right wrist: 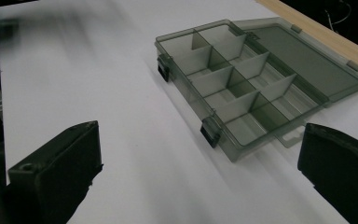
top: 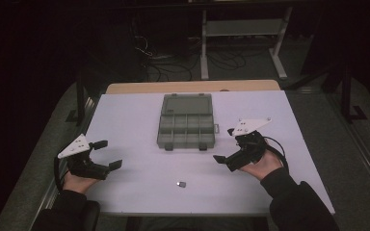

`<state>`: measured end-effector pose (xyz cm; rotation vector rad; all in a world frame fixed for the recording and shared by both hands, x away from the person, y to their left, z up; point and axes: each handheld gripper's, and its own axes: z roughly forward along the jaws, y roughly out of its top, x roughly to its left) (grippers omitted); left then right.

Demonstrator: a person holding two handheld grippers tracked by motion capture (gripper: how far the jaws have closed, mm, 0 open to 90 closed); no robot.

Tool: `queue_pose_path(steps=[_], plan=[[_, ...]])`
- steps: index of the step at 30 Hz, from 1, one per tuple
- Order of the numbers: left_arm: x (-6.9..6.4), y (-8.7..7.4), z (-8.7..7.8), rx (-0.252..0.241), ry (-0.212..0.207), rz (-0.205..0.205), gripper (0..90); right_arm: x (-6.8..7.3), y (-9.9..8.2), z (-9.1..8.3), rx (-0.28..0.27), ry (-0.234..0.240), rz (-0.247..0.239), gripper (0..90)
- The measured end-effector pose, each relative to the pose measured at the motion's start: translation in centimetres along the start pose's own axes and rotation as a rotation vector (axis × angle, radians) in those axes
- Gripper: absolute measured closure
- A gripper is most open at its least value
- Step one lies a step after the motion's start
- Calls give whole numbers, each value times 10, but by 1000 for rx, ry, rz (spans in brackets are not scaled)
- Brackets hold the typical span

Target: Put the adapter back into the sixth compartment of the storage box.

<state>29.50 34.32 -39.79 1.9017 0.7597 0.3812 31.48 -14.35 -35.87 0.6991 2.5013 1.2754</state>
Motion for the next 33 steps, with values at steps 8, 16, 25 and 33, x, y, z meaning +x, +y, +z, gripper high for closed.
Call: queue_pose_path(steps=[8,16,25,33], plan=[[0,0,0,0,0,2,0,7,8,13,29,33,-28,0],[0,0,0,4,-6,8,0,14,16,29,61,70,-48,0],[-1,0,0,5,-8,9,0,24,23,43,92,101,-77,0],[-1,0,0,4,-8,11,0,32,27,59,130,138,-98,0]])
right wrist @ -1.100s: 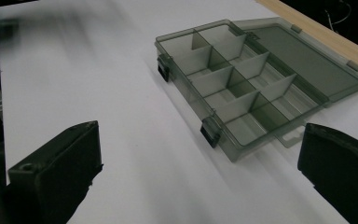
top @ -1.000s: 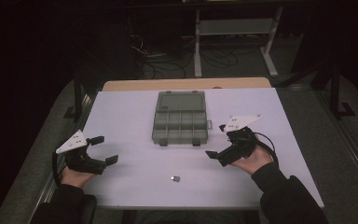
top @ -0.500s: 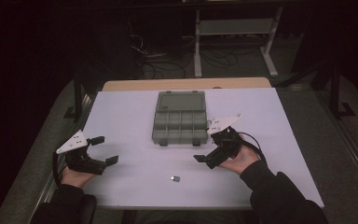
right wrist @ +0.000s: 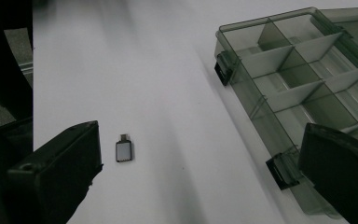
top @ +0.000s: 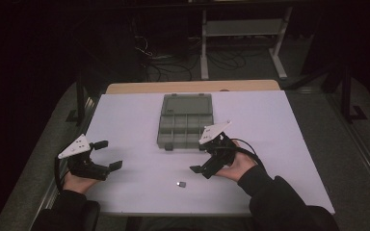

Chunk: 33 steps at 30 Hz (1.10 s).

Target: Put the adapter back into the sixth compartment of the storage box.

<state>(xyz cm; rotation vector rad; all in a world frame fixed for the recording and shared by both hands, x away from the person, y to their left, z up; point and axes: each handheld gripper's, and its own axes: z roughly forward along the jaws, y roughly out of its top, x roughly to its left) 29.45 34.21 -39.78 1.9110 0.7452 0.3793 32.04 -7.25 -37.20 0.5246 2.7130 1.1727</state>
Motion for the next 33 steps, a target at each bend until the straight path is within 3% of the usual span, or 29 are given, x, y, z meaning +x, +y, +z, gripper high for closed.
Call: queue_pose_path(steps=[33], plan=[[0,0,0,2,-6,-1,0,21,6,50,126,98,-64,0]])
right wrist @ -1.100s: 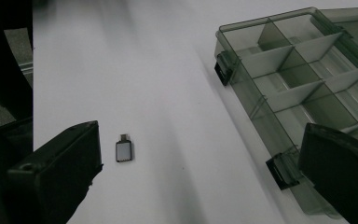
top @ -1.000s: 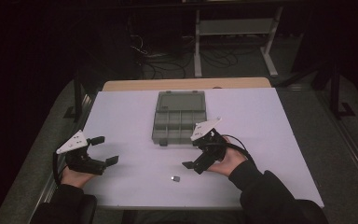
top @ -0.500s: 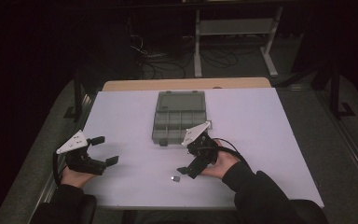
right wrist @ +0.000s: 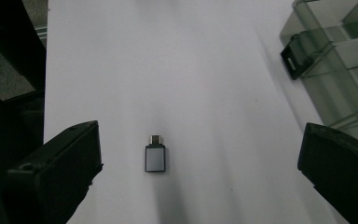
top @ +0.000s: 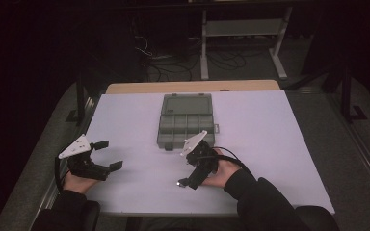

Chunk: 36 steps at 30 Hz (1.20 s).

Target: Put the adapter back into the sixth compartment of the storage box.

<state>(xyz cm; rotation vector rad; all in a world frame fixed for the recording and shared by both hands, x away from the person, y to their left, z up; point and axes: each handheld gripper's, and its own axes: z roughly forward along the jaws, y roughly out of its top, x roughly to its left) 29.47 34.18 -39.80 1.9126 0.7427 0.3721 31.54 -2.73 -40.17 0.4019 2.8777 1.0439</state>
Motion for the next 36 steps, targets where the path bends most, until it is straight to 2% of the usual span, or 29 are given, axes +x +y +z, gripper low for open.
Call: queue_pose_path(steps=[11,27,28,31,32,33,35,36], plan=[[0,0,0,-1,-1,0,0,8,0,18,44,28,-35,0],[0,0,0,0,-1,1,0,14,-4,32,96,33,-71,6],[0,0,0,0,-1,1,0,15,-4,33,106,45,-71,53],[0,0,0,1,-1,2,0,15,-4,33,106,52,-74,70],[0,0,0,1,-1,1,0,16,-5,33,112,70,-68,124],[0,0,0,1,-1,1,0,16,-5,33,112,70,-68,124],[0,0,0,1,-3,0,0,16,-7,33,113,89,-61,249],[0,0,0,0,-3,0,0,16,-7,33,114,90,-59,264]])
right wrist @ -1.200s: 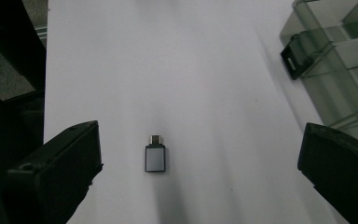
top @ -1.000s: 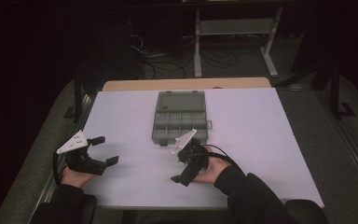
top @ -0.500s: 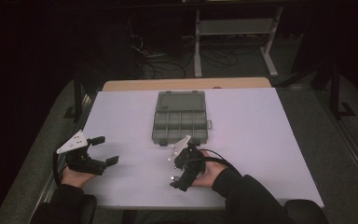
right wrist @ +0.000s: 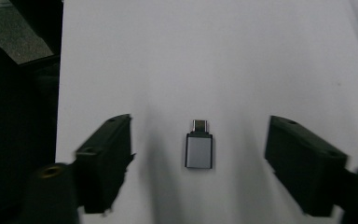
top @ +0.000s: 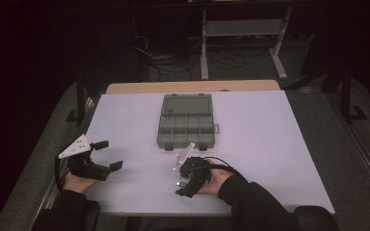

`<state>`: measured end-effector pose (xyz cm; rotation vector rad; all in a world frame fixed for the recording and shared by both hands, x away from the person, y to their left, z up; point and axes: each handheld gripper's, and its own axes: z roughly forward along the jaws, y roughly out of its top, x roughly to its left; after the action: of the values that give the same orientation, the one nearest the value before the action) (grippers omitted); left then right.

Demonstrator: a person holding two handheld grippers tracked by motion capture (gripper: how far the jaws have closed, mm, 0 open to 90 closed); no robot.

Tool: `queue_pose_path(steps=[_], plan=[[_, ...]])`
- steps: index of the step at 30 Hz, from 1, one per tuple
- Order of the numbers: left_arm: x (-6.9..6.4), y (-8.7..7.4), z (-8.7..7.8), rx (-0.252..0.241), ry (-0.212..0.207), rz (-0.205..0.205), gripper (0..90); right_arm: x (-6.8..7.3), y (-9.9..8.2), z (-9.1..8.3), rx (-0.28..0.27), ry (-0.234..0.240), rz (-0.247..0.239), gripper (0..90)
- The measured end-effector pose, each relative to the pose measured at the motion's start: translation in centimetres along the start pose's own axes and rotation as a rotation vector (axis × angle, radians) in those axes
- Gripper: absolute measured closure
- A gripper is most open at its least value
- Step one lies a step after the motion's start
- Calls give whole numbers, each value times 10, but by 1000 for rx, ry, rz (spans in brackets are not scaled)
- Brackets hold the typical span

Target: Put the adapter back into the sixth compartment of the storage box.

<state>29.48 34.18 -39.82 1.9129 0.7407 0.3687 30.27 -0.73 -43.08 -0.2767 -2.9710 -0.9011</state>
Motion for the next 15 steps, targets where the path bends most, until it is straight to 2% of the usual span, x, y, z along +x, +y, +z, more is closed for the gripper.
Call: queue_pose_path(steps=[4,8,11,15], plan=[[0,0,0,-1,0,1,0,-1,-1,1,7,3,7,361],[0,0,0,-1,-1,1,0,-1,-1,1,7,-5,3,421],[0,0,0,-2,-1,1,0,-1,-1,2,9,-20,0,425],[0,0,0,-2,-1,1,0,-1,0,1,3,-29,-8,479]])
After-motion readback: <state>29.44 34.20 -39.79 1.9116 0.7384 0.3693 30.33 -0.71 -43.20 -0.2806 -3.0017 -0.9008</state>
